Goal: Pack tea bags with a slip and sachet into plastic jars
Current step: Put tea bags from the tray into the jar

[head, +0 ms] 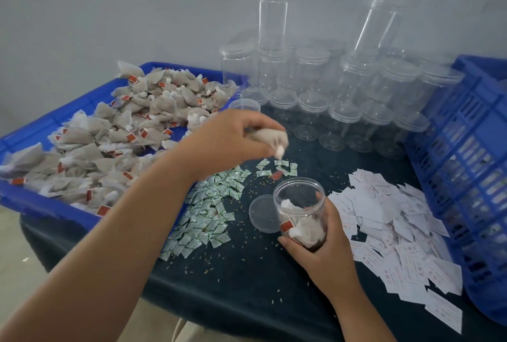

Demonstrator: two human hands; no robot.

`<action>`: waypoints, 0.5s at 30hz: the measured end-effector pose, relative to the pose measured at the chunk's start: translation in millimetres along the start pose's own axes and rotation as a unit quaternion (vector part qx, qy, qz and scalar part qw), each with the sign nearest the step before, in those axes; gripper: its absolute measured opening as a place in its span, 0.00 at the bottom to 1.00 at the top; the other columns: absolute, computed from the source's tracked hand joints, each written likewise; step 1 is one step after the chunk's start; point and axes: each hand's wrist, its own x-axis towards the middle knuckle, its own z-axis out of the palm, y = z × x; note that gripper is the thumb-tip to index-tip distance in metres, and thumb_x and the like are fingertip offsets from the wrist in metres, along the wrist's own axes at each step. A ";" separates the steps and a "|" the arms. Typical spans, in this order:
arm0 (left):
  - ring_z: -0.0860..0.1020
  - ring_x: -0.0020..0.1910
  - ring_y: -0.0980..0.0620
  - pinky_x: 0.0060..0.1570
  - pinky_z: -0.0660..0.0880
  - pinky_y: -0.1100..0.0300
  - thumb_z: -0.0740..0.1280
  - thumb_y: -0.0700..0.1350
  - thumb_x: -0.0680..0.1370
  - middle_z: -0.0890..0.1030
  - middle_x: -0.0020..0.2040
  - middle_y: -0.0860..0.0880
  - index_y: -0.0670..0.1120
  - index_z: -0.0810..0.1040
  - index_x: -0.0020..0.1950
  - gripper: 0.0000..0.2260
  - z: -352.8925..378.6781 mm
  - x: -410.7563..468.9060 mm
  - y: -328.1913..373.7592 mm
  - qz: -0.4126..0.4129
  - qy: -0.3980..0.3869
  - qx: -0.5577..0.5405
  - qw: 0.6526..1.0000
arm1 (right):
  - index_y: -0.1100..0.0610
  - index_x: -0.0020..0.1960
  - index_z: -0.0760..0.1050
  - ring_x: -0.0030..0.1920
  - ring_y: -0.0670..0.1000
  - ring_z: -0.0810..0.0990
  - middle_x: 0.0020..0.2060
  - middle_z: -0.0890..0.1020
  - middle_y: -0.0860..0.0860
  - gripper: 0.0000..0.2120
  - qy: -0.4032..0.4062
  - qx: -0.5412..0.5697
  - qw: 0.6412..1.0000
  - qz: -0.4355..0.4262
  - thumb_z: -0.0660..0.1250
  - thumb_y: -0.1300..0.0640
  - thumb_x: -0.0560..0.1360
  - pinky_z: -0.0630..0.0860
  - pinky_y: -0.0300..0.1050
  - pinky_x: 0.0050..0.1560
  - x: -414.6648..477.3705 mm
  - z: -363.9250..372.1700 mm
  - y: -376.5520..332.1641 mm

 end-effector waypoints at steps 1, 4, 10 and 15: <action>0.83 0.45 0.64 0.43 0.79 0.69 0.78 0.47 0.75 0.85 0.49 0.64 0.60 0.83 0.58 0.14 12.6 -0.6 2.7 0.006 -0.018 0.001 1.000 | 0.38 0.79 0.65 0.69 0.43 0.80 0.71 0.79 0.39 0.49 0.002 0.003 1.000 -0.002 0.85 0.40 0.64 0.78 0.47 0.64 -0.5 0.2 -0.3; 0.82 0.46 0.63 0.48 0.79 0.62 0.80 0.54 0.72 0.85 0.47 0.61 0.59 0.80 0.54 0.14 46.1 -0.7 1.3 0.000 -0.053 0.080 0.995 | 0.35 0.78 0.66 0.69 0.43 0.80 0.71 0.79 0.39 0.47 0.014 0.016 1.000 -0.007 0.85 0.42 0.65 0.77 0.44 0.64 -1.0 -0.3 -3.4; 0.74 0.54 0.64 0.59 0.71 0.58 0.66 0.55 0.84 0.81 0.43 0.65 0.58 0.85 0.53 0.08 63.2 -4.2 -3.4 0.032 -0.152 0.169 0.973 | 0.39 0.76 0.69 0.65 0.50 0.83 0.66 0.83 0.44 0.43 0.016 0.050 0.999 -0.013 0.86 0.50 0.67 0.82 0.44 0.61 -0.1 -0.3 -7.2; 0.70 0.61 0.62 0.69 0.65 0.53 0.56 0.53 0.88 0.82 0.50 0.60 0.57 0.82 0.54 0.14 73.2 -9.2 -5.3 0.056 -0.210 0.185 0.958 | 0.42 0.77 0.70 0.64 0.51 0.84 0.66 0.83 0.46 0.42 0.022 0.055 0.998 -0.015 0.86 0.50 0.68 0.82 0.42 0.60 0.8 -1.7 -5.5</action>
